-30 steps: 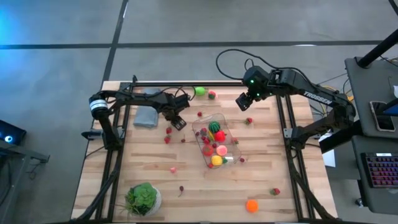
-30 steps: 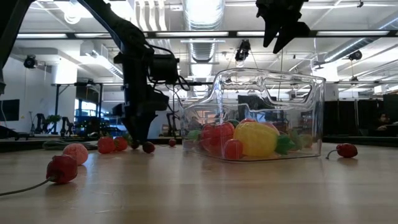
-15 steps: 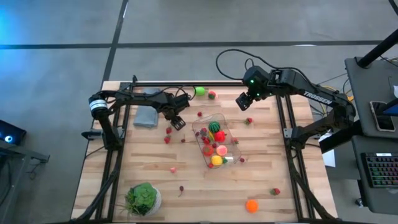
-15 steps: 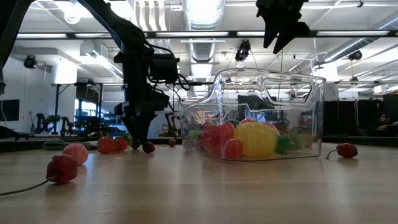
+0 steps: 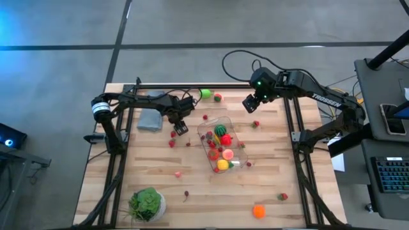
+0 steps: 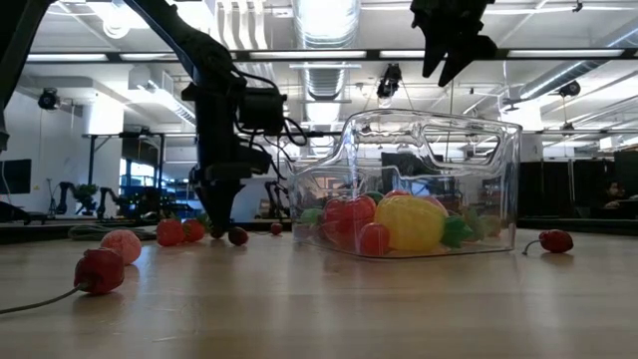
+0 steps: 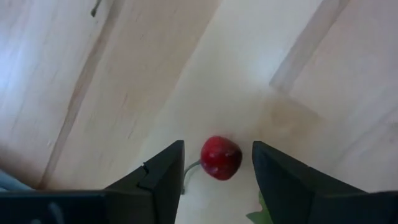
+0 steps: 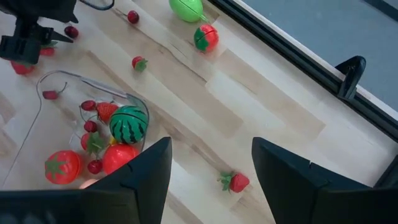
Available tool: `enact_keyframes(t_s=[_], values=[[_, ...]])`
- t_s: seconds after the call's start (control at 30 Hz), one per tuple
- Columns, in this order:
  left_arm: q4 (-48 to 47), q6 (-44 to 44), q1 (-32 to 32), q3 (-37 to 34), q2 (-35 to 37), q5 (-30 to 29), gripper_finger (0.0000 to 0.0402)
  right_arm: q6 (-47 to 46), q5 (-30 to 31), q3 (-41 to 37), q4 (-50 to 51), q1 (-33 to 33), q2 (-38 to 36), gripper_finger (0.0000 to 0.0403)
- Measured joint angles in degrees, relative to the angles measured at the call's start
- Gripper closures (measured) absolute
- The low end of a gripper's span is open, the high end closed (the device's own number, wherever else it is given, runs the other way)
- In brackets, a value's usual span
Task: Pick and placing Produce into tupperware
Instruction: Put the red cherry into the transparent bin
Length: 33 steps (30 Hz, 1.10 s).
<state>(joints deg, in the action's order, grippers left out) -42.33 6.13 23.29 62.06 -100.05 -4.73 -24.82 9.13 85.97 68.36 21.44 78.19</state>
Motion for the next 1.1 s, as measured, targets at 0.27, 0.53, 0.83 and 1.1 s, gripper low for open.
enact_keyframes(t_s=[0.27, 0.53, 0.83, 1.1], values=[[-0.67, -1.09, 0.63, -0.13, 0.0, 0.17, 0.0229, 0.39, 0.0, 0.0, 0.0, 0.37, 0.0, 0.0188], [-0.65, -1.11, 1.53, -0.13, 0.0, 0.17, 0.0295, 0.87, 0.0, 0.0, 0.0, 0.37, 0.0, 0.0188], [-0.58, -2.08, 1.51, -0.46, 0.02, 0.2, 0.0315, 1.49, 0.0, 0.0, 0.02, 0.37, 0.0, 0.0188], [-2.27, -2.06, 1.53, 1.34, 0.32, 4.3, 0.0315, 1.49, 0.0, 0.0, 0.2, 0.37, 0.0, 0.0188]])
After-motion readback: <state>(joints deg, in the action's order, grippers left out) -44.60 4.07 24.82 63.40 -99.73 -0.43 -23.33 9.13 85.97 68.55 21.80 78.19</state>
